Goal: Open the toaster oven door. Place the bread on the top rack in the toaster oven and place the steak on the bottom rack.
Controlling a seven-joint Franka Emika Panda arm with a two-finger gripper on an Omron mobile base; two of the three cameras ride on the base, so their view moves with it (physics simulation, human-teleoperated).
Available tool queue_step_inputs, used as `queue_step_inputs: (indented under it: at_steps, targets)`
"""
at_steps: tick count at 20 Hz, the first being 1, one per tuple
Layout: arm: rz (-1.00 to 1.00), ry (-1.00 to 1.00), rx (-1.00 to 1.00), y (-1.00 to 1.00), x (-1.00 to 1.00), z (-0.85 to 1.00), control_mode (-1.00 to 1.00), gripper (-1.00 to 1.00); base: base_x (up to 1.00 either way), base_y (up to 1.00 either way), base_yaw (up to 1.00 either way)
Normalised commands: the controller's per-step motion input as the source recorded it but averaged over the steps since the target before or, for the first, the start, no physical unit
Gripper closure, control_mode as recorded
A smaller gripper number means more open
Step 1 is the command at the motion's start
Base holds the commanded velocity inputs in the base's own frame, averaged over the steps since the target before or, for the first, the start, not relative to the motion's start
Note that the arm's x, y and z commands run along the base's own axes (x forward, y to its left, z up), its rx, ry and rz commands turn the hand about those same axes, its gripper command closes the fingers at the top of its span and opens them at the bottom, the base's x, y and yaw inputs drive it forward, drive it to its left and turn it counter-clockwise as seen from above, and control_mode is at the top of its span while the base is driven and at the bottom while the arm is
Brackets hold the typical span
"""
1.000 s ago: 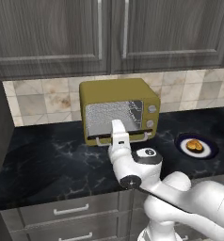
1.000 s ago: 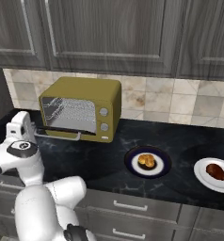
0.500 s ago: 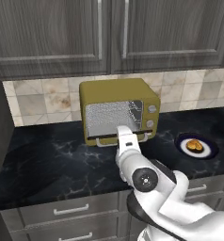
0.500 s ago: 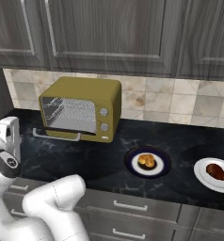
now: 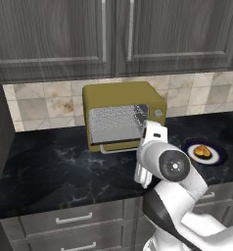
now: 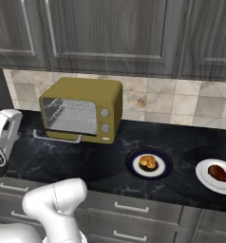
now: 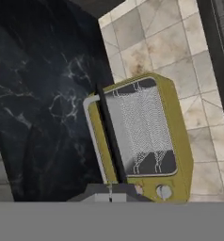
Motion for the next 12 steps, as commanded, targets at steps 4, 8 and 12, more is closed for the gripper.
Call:
queue_step_inputs:
  at_steps: [4,8,12]
  targets:
    - [-0.13,0.22,0.4,-0.3,0.0,0.04,-1.0,1.0,0.0,0.0,0.0]
    - [-0.21,0.17,0.3,-0.17,0.0,0.05,-1.0,1.0,0.0,0.0,0.0]
    - [-0.14,0.18,0.31,-0.4,0.0,0.08,-1.0,1.0,0.0,0.0,0.0]
